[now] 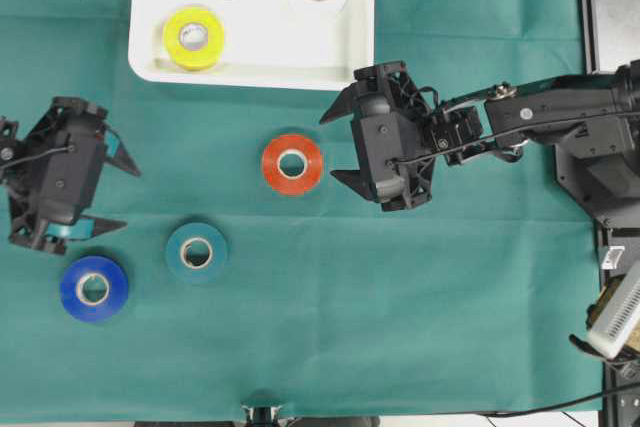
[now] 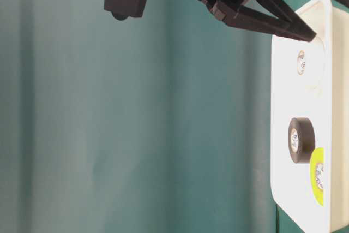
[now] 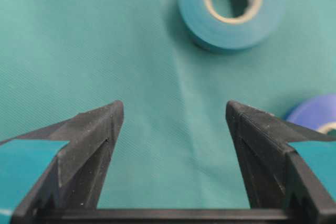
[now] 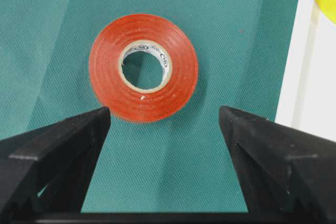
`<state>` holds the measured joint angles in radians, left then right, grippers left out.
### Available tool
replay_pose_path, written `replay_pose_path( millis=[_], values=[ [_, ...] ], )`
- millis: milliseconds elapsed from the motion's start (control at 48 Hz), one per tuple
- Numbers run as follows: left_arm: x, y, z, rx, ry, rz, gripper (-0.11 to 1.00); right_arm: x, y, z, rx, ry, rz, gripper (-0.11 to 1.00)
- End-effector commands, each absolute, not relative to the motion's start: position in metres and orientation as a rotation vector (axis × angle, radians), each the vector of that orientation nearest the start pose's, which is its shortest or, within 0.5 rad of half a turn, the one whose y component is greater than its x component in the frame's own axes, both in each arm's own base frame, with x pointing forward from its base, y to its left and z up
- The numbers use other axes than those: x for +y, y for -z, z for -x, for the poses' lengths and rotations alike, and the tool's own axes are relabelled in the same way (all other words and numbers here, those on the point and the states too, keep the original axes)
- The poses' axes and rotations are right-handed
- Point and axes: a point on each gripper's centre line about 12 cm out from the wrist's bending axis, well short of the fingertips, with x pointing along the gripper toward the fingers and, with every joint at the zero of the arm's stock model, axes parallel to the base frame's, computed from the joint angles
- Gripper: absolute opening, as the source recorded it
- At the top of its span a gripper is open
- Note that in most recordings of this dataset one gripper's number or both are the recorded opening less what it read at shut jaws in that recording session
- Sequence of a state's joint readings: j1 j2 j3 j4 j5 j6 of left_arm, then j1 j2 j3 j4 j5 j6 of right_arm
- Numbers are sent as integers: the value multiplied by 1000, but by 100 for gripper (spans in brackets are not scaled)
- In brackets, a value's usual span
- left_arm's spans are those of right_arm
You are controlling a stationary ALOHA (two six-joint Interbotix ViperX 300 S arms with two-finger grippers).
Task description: Put the tape alternately from left to right into the white case.
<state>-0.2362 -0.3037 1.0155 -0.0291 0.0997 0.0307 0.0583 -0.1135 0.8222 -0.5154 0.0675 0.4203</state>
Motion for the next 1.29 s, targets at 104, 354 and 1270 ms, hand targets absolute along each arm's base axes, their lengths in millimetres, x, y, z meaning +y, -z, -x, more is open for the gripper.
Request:
replay_pose_path(
  millis=[104,354,1270],
  values=[
    [-80,-154,-260,796,260,-57,79,17,-165,-340,729,-60,113,82],
    [-82,-151,-258,805,263,-55,79,18,-166,-341,721,-63,110,82],
    [-108,-147,-256,819,322,-30,79,19,-170,-344,695,-72,101,82]
  ],
)
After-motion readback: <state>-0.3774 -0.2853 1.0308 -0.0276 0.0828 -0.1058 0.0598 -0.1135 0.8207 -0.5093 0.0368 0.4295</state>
